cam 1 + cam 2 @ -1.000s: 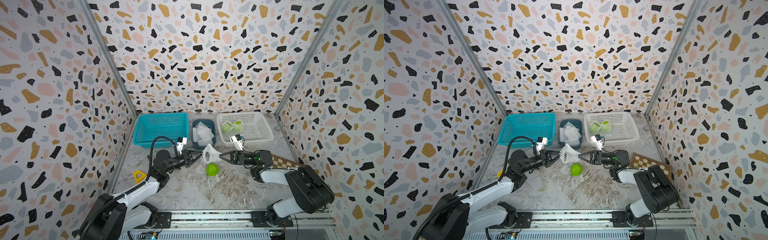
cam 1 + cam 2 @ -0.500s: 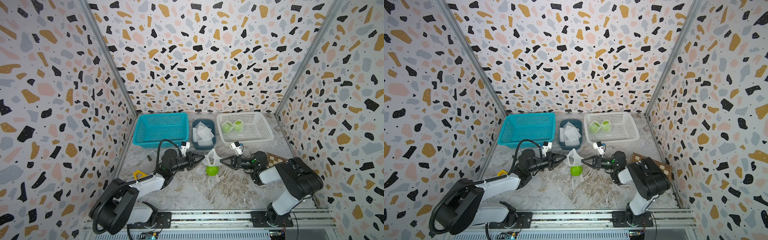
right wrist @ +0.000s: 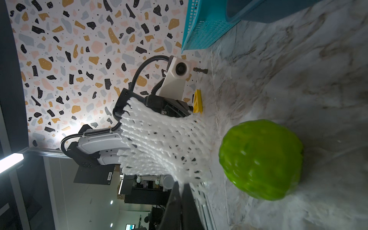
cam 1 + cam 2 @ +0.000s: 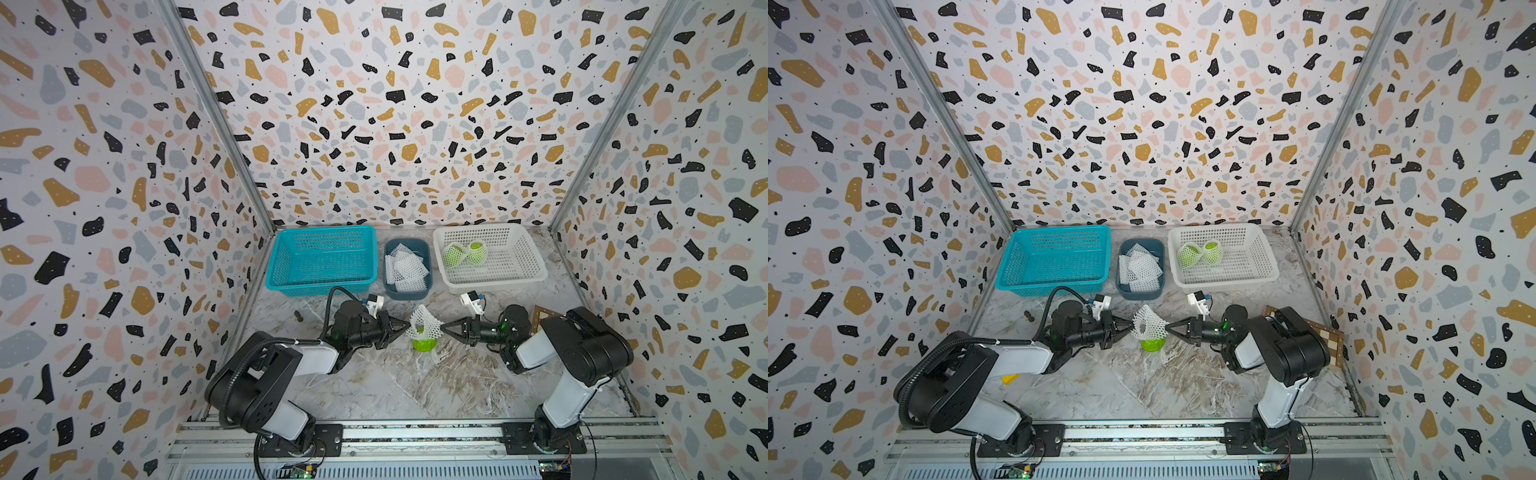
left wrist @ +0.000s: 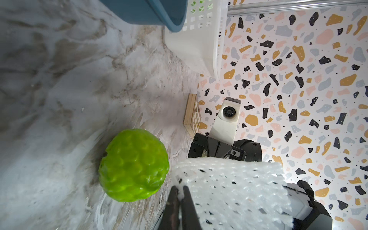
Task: Sleeve custard apples in foam nets
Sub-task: Open the foam net, then put on the foam net on the custard apple.
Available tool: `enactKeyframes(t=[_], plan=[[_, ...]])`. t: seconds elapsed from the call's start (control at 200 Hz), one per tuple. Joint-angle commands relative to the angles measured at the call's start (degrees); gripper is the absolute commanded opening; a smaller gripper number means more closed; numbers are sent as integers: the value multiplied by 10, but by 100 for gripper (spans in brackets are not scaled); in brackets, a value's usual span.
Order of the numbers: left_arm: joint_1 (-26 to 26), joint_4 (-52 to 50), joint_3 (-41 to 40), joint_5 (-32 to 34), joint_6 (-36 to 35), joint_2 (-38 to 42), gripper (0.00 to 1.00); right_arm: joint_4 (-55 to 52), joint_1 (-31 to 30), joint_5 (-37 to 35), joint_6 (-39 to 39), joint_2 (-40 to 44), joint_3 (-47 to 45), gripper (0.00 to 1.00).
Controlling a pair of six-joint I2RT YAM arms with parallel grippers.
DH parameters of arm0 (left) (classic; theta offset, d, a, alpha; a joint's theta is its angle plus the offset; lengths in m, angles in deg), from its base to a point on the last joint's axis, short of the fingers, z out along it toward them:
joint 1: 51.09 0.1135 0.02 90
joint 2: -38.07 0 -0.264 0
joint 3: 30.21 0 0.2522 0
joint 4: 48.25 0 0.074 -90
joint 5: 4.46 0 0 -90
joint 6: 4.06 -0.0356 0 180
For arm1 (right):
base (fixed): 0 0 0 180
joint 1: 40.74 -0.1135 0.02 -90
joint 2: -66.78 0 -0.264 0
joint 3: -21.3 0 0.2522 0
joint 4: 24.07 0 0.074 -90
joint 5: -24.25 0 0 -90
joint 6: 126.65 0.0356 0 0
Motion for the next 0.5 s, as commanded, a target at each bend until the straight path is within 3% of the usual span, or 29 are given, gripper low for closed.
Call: enactKeyframes(t=[0.0, 0.496], plan=[[-5, 27, 4, -10, 6, -10, 0, -24, 3, -1, -26, -10, -3, 0], [-10, 22, 18, -21, 2, -57, 0, -29, 3, -2, -37, -38, -8, 0]])
